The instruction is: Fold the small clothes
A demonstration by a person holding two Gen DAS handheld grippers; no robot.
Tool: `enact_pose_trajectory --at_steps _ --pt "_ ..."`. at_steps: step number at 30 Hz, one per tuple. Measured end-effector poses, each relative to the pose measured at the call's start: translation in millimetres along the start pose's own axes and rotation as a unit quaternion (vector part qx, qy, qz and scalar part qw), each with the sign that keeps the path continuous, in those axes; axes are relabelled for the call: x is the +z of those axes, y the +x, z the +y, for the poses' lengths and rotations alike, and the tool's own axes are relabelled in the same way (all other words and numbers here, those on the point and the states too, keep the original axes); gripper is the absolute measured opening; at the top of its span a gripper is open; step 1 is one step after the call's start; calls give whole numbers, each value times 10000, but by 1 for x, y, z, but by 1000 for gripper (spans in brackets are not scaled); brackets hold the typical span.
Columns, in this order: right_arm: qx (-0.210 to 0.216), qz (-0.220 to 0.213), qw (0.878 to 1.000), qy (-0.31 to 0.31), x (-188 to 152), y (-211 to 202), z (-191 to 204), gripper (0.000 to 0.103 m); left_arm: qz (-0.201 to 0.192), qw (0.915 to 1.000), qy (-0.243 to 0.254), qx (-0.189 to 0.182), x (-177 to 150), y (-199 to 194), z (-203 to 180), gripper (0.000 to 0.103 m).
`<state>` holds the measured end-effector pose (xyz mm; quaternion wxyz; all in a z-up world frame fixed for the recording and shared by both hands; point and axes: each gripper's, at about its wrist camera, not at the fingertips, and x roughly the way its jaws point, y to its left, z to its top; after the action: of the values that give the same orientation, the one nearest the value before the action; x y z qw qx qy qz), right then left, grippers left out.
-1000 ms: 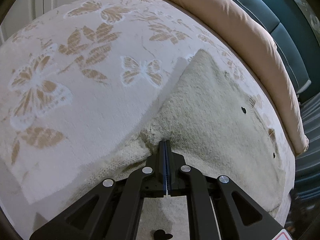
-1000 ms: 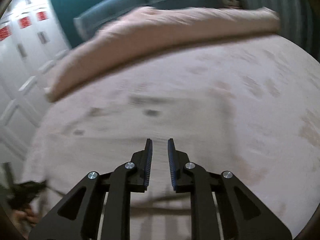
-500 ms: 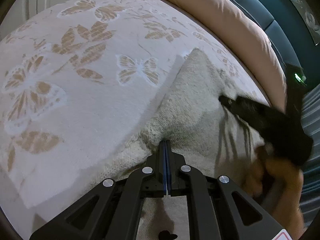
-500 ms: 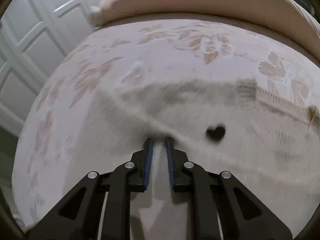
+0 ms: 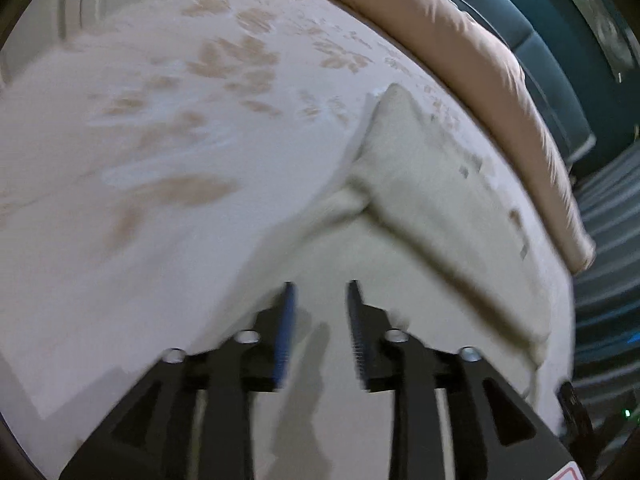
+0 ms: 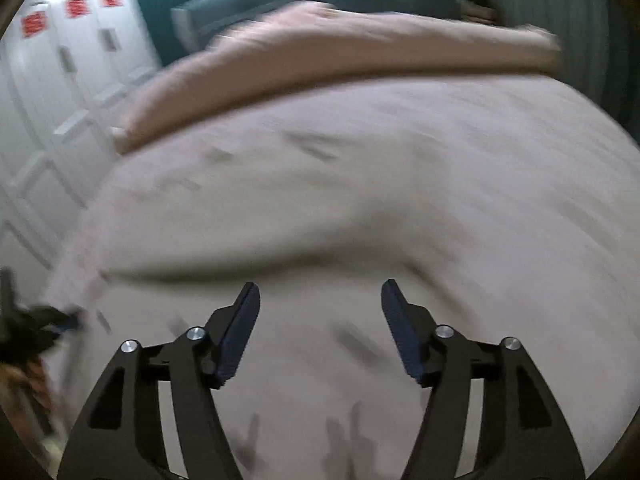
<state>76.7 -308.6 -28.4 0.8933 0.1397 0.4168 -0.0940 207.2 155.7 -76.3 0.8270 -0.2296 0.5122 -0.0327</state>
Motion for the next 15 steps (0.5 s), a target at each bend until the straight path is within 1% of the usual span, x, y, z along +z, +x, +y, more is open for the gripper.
enact_pose_trajectory --at_steps 2,3,5,6,9,11,13,15 --pt "-217 172 9993 264 -30 -26 -30 63 36 9996 165 226 -24 -22 15 53" --pt "-350 274 9981 423 -50 -45 -48 66 112 9989 154 420 -42 -35 26 55" --pt "-331 468 9966 595 -77 -62 -60 70 252 9987 66 448 -63 -49 39 55" --pt "-237 645 9955 658 -92 -68 -63 70 377 9984 -33 424 -75 -56 46 55" --pt "108 903 9918 901 -121 -71 -63 75 569 9980 -198 216 -101 -68 55 56" --pt "463 1167 9840 1263 -137 -62 -60 75 626 9978 -168 143 -111 -70 50 56" --pt "768 1276 9772 1514 -145 -53 -52 75 694 9976 -62 -2 -117 -68 40 56" --pt "925 1223 9745 1637 -148 -51 -45 77 764 9969 13 -177 -118 -61 29 56"
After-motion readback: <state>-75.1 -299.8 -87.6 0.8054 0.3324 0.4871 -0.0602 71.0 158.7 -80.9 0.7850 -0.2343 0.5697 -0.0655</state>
